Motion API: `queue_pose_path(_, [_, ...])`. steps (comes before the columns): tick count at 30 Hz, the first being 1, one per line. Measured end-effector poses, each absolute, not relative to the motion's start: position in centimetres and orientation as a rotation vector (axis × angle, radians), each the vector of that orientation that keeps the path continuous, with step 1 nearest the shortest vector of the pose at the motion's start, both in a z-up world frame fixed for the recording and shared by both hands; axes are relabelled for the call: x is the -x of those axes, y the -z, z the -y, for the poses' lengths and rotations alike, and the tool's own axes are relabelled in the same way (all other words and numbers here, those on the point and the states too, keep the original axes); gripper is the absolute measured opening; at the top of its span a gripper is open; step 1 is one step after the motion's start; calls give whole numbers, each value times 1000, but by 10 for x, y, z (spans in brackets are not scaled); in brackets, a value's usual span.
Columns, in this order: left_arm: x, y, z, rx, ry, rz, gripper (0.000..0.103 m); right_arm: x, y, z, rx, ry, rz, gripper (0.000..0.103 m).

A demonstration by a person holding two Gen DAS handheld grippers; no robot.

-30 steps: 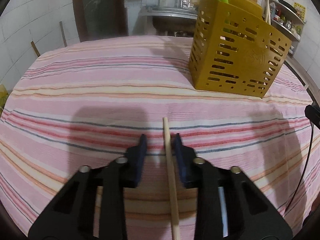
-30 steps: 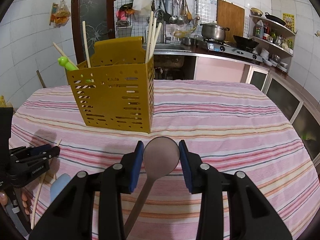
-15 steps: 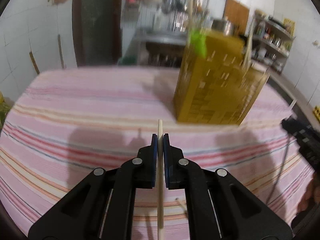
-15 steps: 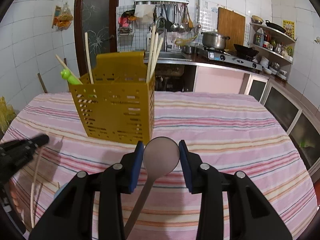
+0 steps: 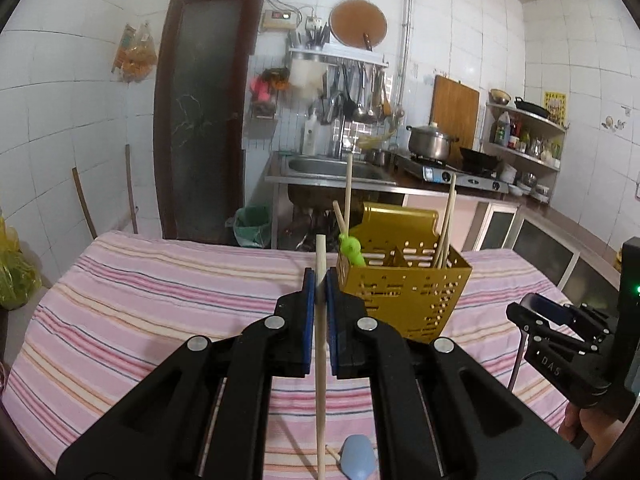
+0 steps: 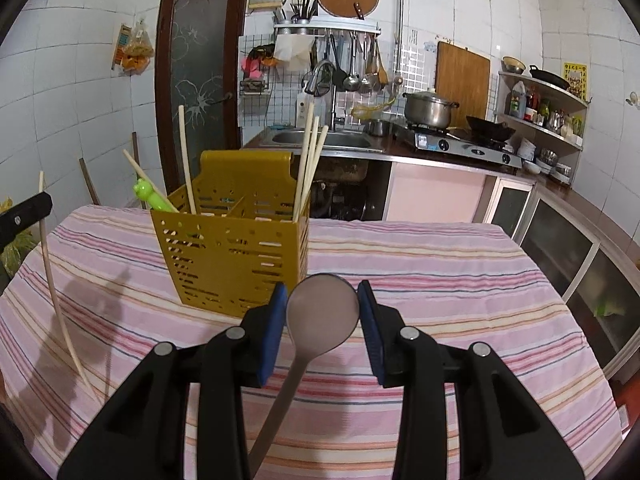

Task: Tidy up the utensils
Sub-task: 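Carry the metal spoon and wooden chopstick above the yellow holder with both tools, then lower the spoon and chopstick into the yellow holder and open both tools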

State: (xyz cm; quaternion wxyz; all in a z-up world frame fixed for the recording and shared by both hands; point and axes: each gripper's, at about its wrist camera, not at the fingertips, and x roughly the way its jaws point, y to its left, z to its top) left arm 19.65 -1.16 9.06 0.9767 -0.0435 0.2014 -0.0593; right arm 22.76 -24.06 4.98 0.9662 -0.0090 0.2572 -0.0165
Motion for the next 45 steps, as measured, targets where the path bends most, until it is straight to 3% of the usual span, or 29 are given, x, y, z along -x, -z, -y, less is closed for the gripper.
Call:
queue_pose_path(24, [-204,-131,18,144,176,-330,4,-237,-75,251,24,48,-465,36])
queue_pose_path(37, [-246,-216,39,143,206,-197,4,-280,-147,251,63,64,-337,36])
queue_pose_path(45, [-303,-216,58,77,186,-170,4,-340,-172,256,42,78,-260,36])
